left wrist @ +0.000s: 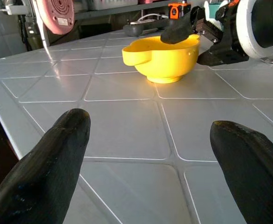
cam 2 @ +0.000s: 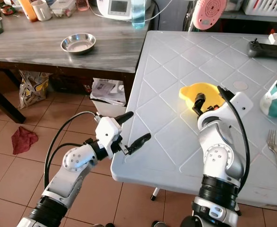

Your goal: Setting the table

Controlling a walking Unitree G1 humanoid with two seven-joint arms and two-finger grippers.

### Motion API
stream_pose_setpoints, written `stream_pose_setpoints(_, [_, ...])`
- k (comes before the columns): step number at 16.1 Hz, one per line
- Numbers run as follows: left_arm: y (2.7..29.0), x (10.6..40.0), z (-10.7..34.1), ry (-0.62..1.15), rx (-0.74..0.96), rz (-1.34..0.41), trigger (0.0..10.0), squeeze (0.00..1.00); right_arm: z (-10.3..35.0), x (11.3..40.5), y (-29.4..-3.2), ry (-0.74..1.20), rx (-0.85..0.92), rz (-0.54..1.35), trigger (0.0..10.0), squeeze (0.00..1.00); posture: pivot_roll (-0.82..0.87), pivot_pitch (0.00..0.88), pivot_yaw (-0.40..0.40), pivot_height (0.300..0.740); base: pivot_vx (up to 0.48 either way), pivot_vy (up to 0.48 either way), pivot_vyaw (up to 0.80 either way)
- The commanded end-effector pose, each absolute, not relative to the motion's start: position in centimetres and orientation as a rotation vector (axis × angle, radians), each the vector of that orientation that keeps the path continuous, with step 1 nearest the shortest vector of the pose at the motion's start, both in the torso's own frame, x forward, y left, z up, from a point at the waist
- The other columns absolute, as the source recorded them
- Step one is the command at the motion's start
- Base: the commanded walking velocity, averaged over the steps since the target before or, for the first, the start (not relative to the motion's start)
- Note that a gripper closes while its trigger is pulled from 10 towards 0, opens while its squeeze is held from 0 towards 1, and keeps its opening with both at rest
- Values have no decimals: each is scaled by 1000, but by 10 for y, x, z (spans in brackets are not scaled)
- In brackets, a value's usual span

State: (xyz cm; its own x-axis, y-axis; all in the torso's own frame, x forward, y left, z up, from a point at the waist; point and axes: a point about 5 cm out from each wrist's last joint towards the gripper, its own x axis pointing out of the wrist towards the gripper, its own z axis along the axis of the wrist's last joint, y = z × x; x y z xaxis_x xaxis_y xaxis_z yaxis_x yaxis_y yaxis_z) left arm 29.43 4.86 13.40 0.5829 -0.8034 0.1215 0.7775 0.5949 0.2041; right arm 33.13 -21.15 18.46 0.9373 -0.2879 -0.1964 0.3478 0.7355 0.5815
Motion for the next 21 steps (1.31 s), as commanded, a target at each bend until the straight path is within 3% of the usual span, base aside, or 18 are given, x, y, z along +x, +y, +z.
stream_pose_setpoints(1, [46, 291, 135, -214, 144, -943, 10000, 0, 183, 328, -216, 108, 679, -391, 10000, 0, -35, 164, 41, 740, 0, 0, 0])
stream_pose_setpoints(4, [45, 291, 135, -213, 142, -949, 10000, 0, 187, 328, -223, 81, 760, -426, 6314, 0, -34, 162, 43, 740, 0, 0, 0])
stream_pose_setpoints(5, [45, 291, 135, -213, 143, -951, 10000, 0, 190, 328, -225, 64, 796, -439, 4078, 0, -33, 161, 43, 740, 0, 0, 0])
stream_pose_setpoints(6, [45, 291, 135, -213, 143, -951, 10000, 0, 191, 328, -227, 60, 804, -441, 3373, 0, -33, 161, 43, 740, 0, 0, 0])
stream_pose_setpoints(7, [45, 291, 135, -214, 143, -951, 10000, 0, 190, 328, -227, 66, 826, -446, 471, 0, -33, 161, 43, 740, 0, 0, 0])
stream_pose_setpoints(8, [45, 291, 135, -213, 142, -951, 10000, 0, 190, 328, -227, 68, 833, -443, 0, 0, -30, 160, 44, 740, 0, 0, 0])
stream_pose_setpoints(21, [43, 289, 132, -202, 140, -951, 10000, 0, 191, 336, -213, 106, 938, -373, 0, 0, -28, 157, 41, 740, 0, 0, 0])
